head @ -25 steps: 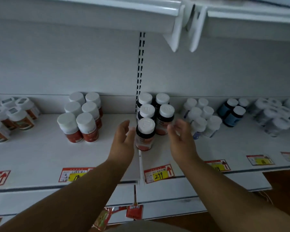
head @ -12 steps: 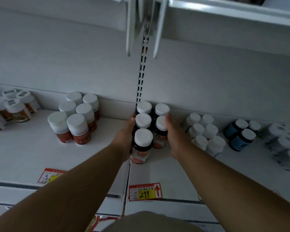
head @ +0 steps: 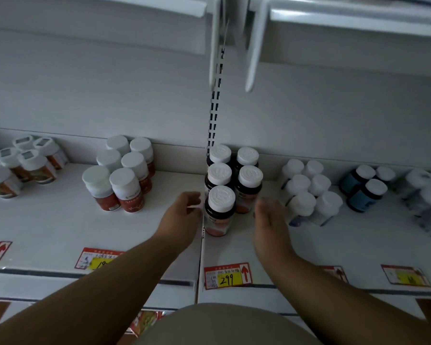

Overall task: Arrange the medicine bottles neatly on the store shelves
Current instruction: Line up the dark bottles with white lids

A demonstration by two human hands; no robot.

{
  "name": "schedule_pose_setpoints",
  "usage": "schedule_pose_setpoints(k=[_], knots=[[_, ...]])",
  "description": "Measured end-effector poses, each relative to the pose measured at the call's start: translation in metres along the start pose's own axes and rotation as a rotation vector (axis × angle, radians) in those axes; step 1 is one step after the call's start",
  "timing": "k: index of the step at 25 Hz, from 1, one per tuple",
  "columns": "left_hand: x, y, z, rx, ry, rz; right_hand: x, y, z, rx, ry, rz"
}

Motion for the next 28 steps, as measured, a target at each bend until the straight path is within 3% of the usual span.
schedule_pose_setpoints(k=[3, 7, 14, 18, 28], knots=[[0.007, 0.006, -0.017, 0.110, -0.160, 0.155, -0.001, -0.024, -0.024, 0.175, 0.082, -0.122], [0.008, 0.012, -0.014, 0.116, -0.188, 0.198, 0.004, -0.040, -0.023, 0.097, 0.152, -0.189], [0.006, 0.013, -0.013, 0.145, -0.216, 0.257, -0.007, -0.044, -0.023, 0.080, 0.105, -0.152], [0.008, 0.020, -0.030, 0.017, -0.165, 0.200, -0.011, -0.040, -0.029, 0.056, 0.147, -0.179], [-0.016, -0.029, -0.089, 0.031, -0.327, 0.160, -0.016, 0.041, -0.036, -0.020, 0.232, -0.215]])
Point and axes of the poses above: each hand's wrist, its own z-axis towards the middle knuckle, its own y-axis out of the back of the hand, x = y × z, the point moved 3 cm from there along z, towards the middle knuckle, and after that the axes turned 7 degrees about z, right-handed, at the moved point
